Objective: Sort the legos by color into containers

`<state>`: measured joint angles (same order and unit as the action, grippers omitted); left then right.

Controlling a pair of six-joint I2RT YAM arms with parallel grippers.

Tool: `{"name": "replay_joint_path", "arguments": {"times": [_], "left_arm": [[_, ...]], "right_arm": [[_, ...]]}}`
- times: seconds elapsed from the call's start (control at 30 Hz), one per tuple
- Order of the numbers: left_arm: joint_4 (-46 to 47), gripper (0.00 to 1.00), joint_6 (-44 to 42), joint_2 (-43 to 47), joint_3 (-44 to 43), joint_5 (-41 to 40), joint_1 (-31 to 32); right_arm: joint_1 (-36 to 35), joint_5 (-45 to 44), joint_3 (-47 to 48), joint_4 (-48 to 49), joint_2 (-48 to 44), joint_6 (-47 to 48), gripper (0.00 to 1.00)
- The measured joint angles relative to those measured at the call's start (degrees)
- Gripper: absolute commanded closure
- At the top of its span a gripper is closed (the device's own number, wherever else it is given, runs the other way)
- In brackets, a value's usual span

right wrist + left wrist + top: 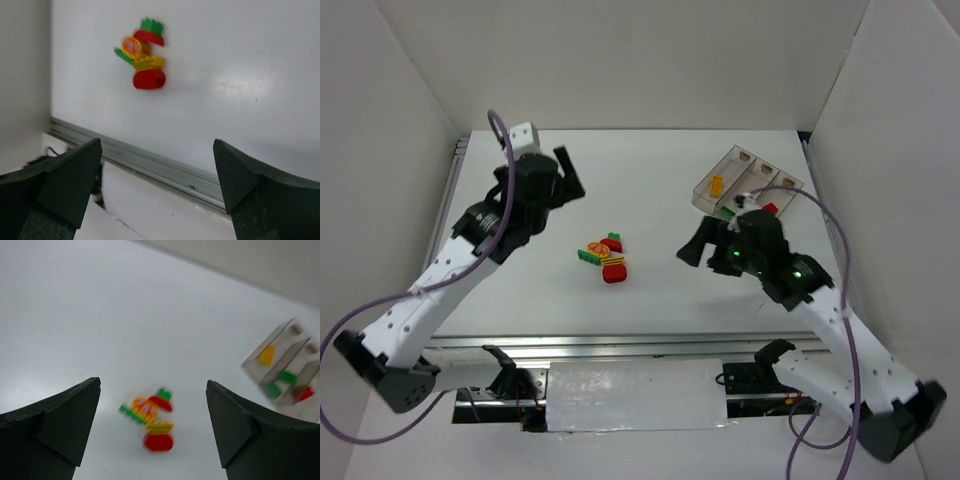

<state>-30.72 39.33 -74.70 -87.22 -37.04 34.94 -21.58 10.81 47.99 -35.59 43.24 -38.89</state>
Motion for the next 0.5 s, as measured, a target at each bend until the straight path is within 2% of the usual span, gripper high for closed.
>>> {"name": "replay_joint_path", "arguments": {"times": [0.1,0.17,0.33,0.5], "left_arm": [[-9.1,0.0,0.4,9.3,9.9,0.4,-0.2],[-13.4,0.01,0.0,14.0,13.2,1.5,-0.2],[-17.0,0.01,-3.4,26.7,19.0,3.5,-0.5],[-17.0,0.0,-6.1,35.7,26.3,1.6,-0.7]], "right_arm": [[-13.3,-8.5,6.6,0.6,14.2,0.0,0.0],[-18.1,-13.4,11.3,1.9,23.9,0.0,0.0],[-24.4,-22.0,20.9,1.9,44.9,0.5,0.0],[-28.7,-26.0,33.7,1.7,63.2,0.7,0.0]]}}
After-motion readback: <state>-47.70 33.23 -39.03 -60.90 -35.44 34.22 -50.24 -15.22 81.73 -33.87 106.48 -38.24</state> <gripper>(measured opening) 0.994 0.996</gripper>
